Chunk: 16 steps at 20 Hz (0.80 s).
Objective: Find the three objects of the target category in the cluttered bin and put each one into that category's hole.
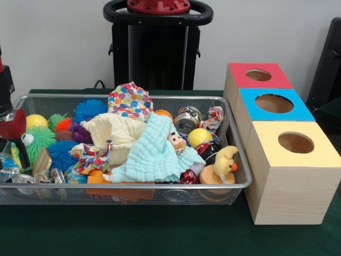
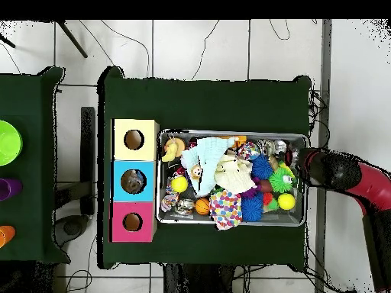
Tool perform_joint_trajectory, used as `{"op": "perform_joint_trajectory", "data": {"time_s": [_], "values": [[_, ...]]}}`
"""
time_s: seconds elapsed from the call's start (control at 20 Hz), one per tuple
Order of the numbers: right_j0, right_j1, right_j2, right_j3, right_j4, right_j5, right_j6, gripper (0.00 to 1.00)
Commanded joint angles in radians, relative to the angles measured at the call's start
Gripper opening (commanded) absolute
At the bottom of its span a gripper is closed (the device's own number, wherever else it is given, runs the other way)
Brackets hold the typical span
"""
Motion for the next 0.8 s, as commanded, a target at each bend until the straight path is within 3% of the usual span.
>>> {"op": "perform_joint_trajectory", "data": {"time_s": [0.05,0.8], "values": [[-0.025,0.077,0.015,-0.052,-0.136,0.008,-0.395,1.00],[-0.018,0.071,0.009,-0.043,-0.164,-0.034,-0.372,1.00]]}}
